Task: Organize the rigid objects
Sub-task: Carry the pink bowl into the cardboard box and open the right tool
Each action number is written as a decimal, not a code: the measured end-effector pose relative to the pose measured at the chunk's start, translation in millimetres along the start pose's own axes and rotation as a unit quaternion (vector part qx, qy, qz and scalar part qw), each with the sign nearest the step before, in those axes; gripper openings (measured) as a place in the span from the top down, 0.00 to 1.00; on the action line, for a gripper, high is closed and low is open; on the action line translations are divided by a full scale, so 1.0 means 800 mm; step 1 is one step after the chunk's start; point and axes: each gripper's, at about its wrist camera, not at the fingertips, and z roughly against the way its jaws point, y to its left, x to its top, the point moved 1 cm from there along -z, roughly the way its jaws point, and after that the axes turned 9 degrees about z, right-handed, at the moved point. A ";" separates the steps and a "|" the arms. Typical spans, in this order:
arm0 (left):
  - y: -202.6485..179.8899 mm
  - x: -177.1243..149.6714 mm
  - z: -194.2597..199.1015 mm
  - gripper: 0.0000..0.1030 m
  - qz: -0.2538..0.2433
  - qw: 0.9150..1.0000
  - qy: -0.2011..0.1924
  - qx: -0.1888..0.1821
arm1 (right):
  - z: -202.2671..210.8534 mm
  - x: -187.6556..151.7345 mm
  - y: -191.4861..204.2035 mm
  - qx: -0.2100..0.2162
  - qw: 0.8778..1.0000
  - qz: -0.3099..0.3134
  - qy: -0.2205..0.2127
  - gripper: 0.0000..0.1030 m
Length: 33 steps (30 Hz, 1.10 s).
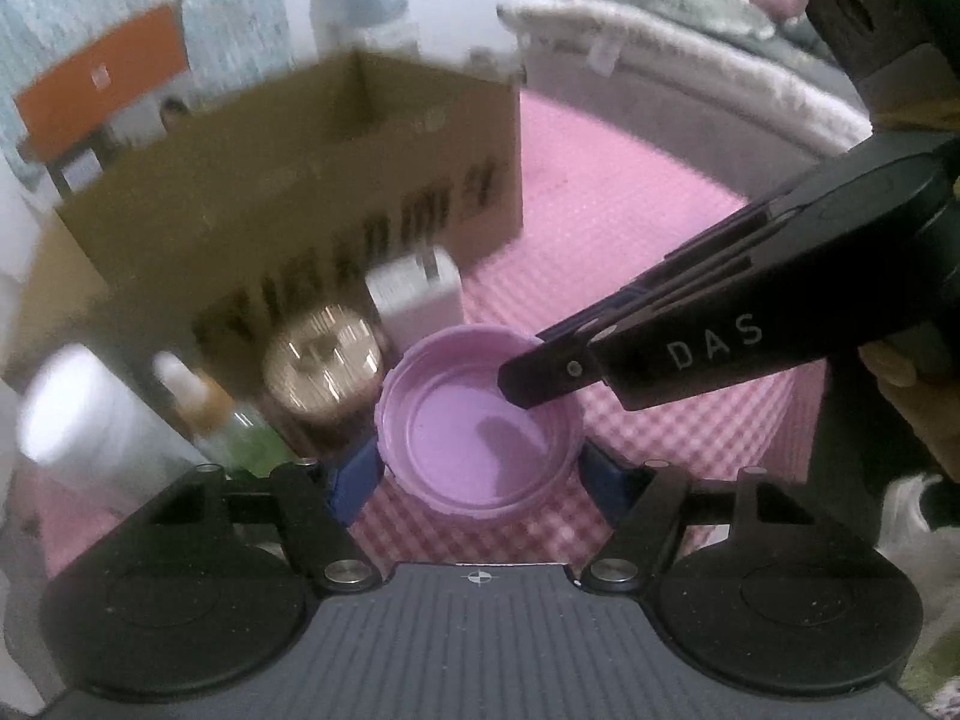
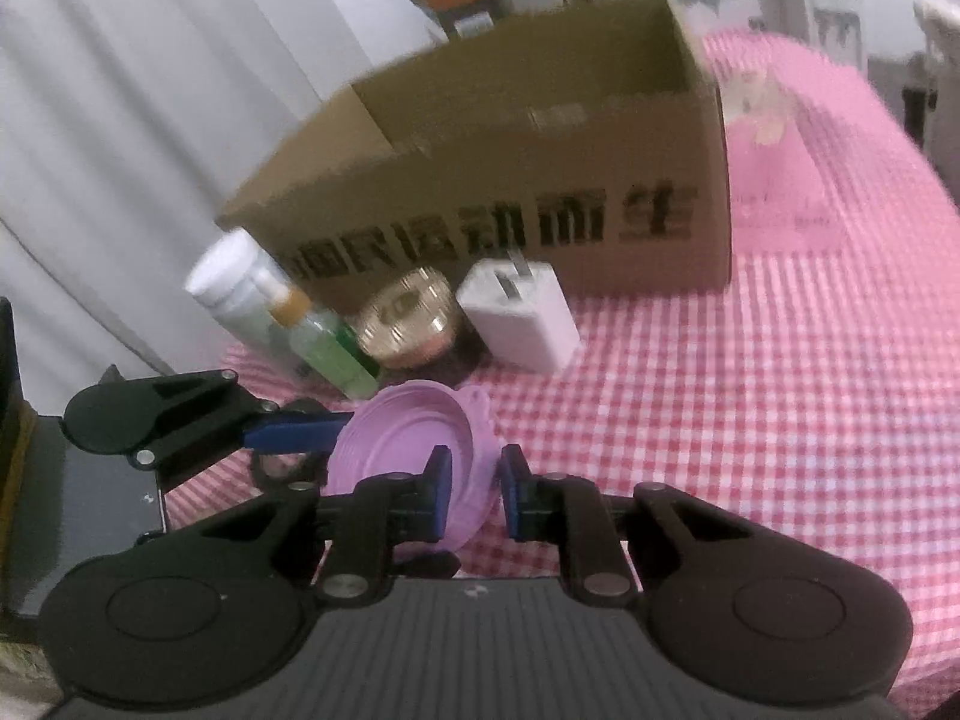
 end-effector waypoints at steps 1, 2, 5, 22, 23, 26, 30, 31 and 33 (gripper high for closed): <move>0.001 0.005 0.011 0.31 -0.001 1.000 -0.014 0.003 | 0.009 0.006 0.005 -0.002 1.000 0.007 -0.009 0.82; 0.002 0.011 0.021 0.31 -0.002 1.000 -0.026 0.007 | 0.019 0.012 0.011 -0.004 1.000 0.016 -0.020 0.82; 0.011 0.034 0.050 0.31 -0.004 0.998 -0.063 0.022 | 0.046 0.041 0.028 -0.006 0.998 0.045 -0.054 0.82; 0.177 0.162 -0.027 0.31 0.098 0.993 0.063 0.031 | -0.103 0.258 -0.008 0.093 0.994 0.034 0.047 0.81; 0.183 0.162 -0.038 0.31 0.104 0.991 0.078 0.031 | -0.122 0.262 -0.015 0.102 0.992 0.021 0.067 0.81; 0.193 0.154 -0.062 0.31 0.111 0.986 0.119 0.031 | -0.169 0.266 -0.029 0.119 0.986 -0.004 0.120 0.81; 0.198 0.149 -0.078 0.31 0.096 0.983 0.152 0.039 | -0.216 0.266 -0.040 0.129 0.976 -0.013 0.176 0.82; 0.197 0.148 -0.081 0.31 0.091 0.982 0.159 0.040 | -0.218 0.260 -0.039 0.130 0.974 -0.013 0.185 0.82; 0.195 0.149 -0.088 0.28 0.088 0.981 0.171 0.038 | -0.228 0.256 -0.039 0.133 0.970 -0.016 0.205 0.82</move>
